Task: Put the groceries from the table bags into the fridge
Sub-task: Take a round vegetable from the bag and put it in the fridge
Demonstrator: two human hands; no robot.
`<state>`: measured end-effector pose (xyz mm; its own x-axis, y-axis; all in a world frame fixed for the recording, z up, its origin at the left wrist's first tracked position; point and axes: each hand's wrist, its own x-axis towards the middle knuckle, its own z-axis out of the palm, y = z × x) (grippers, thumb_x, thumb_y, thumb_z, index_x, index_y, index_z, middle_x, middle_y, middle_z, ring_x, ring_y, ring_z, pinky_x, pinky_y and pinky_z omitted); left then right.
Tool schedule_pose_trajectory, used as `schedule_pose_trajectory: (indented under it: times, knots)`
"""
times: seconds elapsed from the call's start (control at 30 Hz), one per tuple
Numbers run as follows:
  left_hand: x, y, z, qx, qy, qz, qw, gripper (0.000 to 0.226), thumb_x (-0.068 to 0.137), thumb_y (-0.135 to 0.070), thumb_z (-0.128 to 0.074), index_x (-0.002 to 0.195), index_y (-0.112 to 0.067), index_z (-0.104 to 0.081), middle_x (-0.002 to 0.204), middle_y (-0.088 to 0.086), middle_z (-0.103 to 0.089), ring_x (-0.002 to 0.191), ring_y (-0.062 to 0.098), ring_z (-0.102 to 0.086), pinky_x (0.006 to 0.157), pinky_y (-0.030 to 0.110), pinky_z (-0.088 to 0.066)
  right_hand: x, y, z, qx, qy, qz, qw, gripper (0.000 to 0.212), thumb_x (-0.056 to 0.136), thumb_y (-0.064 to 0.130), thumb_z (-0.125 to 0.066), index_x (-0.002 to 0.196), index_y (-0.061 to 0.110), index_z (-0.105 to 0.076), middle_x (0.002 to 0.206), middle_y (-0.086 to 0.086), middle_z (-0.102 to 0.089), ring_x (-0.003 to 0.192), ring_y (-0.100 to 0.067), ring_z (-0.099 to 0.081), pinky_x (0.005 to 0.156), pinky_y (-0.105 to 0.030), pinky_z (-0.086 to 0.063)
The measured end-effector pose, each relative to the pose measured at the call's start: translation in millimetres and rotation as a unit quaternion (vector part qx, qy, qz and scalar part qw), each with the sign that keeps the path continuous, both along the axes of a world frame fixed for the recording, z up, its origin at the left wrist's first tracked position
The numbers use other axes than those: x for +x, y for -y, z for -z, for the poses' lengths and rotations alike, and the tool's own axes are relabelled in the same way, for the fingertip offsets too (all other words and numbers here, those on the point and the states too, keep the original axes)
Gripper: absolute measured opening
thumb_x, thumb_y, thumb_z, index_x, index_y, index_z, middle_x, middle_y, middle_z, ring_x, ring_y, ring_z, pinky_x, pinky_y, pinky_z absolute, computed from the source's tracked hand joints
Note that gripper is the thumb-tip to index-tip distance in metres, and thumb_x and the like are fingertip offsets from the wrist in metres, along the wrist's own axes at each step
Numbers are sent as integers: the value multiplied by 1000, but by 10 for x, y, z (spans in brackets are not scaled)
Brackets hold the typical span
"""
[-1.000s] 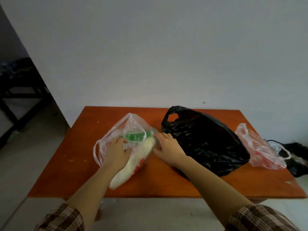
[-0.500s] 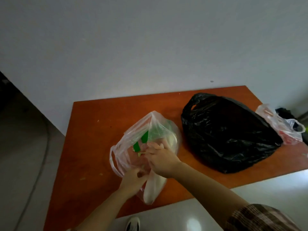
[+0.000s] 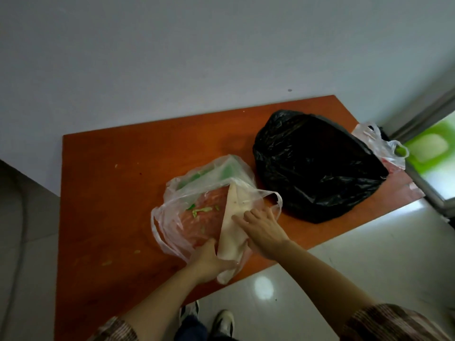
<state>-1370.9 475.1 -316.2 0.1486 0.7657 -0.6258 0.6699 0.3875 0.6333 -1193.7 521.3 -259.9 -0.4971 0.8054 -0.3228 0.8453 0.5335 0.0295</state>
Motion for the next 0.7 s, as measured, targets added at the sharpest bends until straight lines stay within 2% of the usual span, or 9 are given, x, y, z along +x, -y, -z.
schedule_pose_trajectory:
  times: [0.07,0.2,0.3,0.4,0.47,0.53,0.57,0.63,0.7]
  knots:
    - [-29,-10,-100,10,-9,1,1000,84,59,-61,-77,125,-17,-47,121,1,-59,103,19,-59,73,26,-47,26,29,32,0,-11,10,1000,68,87,26,-62,146,30,-28,130,-3,-45,121,-24,-41,106,-49,-26]
    - [-176,-170,-508,28,-15,24,999,63,56,-57,-79,100,-19,-54,94,-4,-63,81,11,-60,63,26,-49,31,31,17,70,-48,-21,996,73,73,37,-70,140,33,-40,131,-6,-52,120,-29,-51,98,-53,-39]
    - [-281,-382,-961,69,-35,61,995,41,63,-51,-79,81,-19,-60,75,-5,-64,67,9,-60,53,22,-42,-15,-63,-150,85,-116,-35,989,71,79,45,-65,142,29,-39,143,-2,-46,134,-27,-41,104,-53,-32]
    - [-273,-576,-1450,153,-96,99,979,38,68,-45,-78,89,-14,-70,79,0,-68,67,12,-59,57,27,-45,-91,-193,-307,93,-187,-44,977,69,78,50,-67,138,25,-45,140,4,-52,132,-18,-45,103,-44,-36]
    - [-226,-673,-1713,196,-109,100,969,35,69,-40,-78,96,-17,-71,82,0,-70,67,11,-62,62,30,-52,-124,-286,-387,79,-236,3,969,66,75,50,-70,133,27,-49,132,7,-56,122,-16,-52,100,-41,-37]
    - [-207,-772,-1869,230,-63,57,969,34,72,-38,-77,102,-22,-72,90,-2,-70,75,12,-66,70,32,-57,-108,-381,-473,88,-278,65,954,66,71,45,-75,129,24,-52,124,5,-60,115,-19,-56,98,-40,-36]
    - [-230,-828,-1904,234,-8,19,972,31,76,-38,-75,103,-24,-72,96,-4,-70,82,12,-66,76,34,-57,-82,-430,-522,92,-300,99,944,67,69,43,-77,128,24,-52,122,4,-61,113,-20,-57,97,-40,-37]
    - [-279,-907,-1890,195,135,-70,969,24,86,-37,-66,105,-23,-71,102,-6,-70,94,13,-67,84,34,-56,-20,-504,-637,78,-373,163,910,68,67,40,-81,126,24,-52,116,5,-62,107,-19,-58,91,-41,-43]
    - [-273,-934,-1769,156,176,-103,967,27,94,-31,-56,116,-19,-67,109,-4,-69,99,13,-65,84,29,-53,29,-578,-750,50,-436,224,870,67,67,36,-84,125,23,-52,110,6,-61,99,-15,-59,80,-36,-50]
